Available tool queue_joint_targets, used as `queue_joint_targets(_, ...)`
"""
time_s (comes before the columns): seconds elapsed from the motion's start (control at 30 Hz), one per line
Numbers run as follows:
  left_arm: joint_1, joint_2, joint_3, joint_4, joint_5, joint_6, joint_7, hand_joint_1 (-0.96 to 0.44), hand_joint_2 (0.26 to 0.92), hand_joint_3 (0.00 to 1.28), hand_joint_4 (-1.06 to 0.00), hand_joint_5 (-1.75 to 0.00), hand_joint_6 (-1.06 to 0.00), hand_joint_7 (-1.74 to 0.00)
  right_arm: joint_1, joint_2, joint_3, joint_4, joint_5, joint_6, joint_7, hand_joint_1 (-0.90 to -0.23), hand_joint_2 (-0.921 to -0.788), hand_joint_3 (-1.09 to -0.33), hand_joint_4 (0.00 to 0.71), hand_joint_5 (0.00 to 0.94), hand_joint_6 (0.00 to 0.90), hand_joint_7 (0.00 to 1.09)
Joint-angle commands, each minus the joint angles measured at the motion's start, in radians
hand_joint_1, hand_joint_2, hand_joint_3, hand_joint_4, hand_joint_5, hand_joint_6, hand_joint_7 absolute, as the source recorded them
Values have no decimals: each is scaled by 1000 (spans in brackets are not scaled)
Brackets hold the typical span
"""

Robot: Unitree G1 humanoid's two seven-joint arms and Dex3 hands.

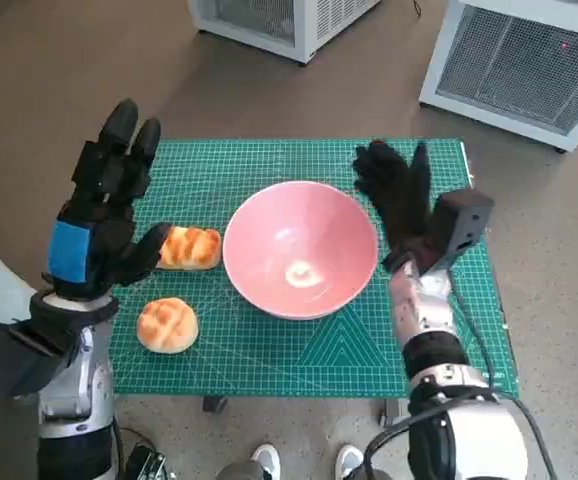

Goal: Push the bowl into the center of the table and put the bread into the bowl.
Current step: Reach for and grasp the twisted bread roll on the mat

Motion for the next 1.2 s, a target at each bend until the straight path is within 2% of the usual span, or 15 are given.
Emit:
queue_joint_targets(0.03,-57,-7,-20,24,-5,6,-9,-659,921,346,-190,-2,-171,-161,1,-25,34,-31,-32,-113,38,-700,-921,-821,222,0,235,233)
queue_joint_targets(0.2,-113,-11,-41,63,6,-3,-19,-659,921,337,-193,-3,-177,-155,5,-47,56,-79,-33,-224,91,-708,-921,-805,215,0,223,228)
queue_joint_targets(0.3,-153,-11,-54,98,8,-11,-30,-662,921,332,-195,-3,-179,-150,13,-56,67,-127,-20,-276,139,-708,-921,-801,208,0,217,229)
queue_joint_targets(0.47,-213,-17,-73,141,2,-19,-52,-665,921,309,-198,-4,-181,-141,39,-62,81,-232,14,-317,215,-723,-921,-794,205,0,209,234)
queue_joint_targets(0.6,-252,-26,-88,163,-10,-24,-74,-667,921,290,-198,-3,-181,-136,71,-63,99,-343,48,-306,266,-737,-921,-782,204,0,167,316)
queue_joint_targets(0.7,-280,-33,-96,176,-16,-26,-89,-668,921,284,-199,-3,-181,-135,107,-66,121,-445,59,-289,281,-740,-921,-780,205,0,124,400)
queue_joint_targets(0.93,-324,-46,-109,189,-21,-37,-127,-682,921,277,-204,-4,-182,-136,174,-74,159,-625,75,-229,279,-749,-921,-778,205,0,79,501)
queue_joint_targets(1.2,-357,-59,-119,202,-47,-46,-180,-665,921,267,-203,-3,-181,-145,209,-86,176,-723,81,-192,262,-754,-921,-770,210,2,66,530)
